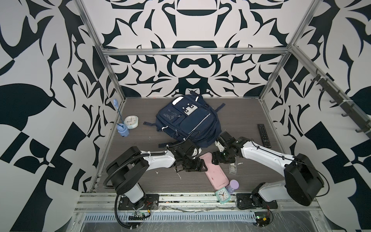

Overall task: Pack the student bag
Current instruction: 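Grasp the pink pencil case's two ends with the left and right grippers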

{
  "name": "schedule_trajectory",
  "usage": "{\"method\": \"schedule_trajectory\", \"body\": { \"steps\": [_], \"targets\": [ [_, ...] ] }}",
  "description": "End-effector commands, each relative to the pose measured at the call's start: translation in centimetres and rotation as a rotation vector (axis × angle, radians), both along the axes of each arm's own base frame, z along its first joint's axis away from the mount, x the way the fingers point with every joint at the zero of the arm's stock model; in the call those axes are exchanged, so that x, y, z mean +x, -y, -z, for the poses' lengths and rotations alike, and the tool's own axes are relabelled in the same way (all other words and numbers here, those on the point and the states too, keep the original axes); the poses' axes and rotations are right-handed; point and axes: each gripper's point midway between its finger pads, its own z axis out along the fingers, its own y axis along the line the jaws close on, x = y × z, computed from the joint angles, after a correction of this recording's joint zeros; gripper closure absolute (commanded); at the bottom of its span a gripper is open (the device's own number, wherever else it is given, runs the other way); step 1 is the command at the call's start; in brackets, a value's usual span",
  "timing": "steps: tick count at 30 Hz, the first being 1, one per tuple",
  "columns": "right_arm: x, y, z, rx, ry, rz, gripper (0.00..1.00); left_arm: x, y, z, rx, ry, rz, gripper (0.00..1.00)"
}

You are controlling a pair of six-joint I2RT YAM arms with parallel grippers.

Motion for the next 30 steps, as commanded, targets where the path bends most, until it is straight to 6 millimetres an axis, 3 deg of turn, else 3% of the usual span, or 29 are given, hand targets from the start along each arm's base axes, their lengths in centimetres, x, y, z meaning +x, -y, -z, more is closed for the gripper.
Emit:
{"method": "schedule_trajectory", "body": {
  "steps": [1, 12, 22, 25, 30],
  "targets": [
    [0.7, -0.4, -0.7, 0.058, 0.027, 0.02, 0.25, -0.2, 1.1, 0.3, -0.049, -0.04, -0.01, 0.29],
    [1.7, -2.0, -0.2, 0.13, 0.011, -0.017, 0.43, 0.5, 1.6, 1.6, -0.023, -0.049, -0.036, 0.5],
    [2.7, -2.7, 0.8, 0.159, -0.002, -0.032, 0.64, 1.2, 1.0, 2.1, 0.008, -0.046, -0.069, 0.57],
    [3.1, -3.1, 0.7, 0.168, -0.001, -0.039, 0.67, 1.7, 0.9, 2.3, 0.017, -0.046, -0.084, 0.66],
    [3.7, -3.8, 0.6, 0.184, -0.003, -0.052, 0.69, 2.6, 0.4, 2.5, 0.029, -0.045, -0.122, 0.69]
  ]
}}
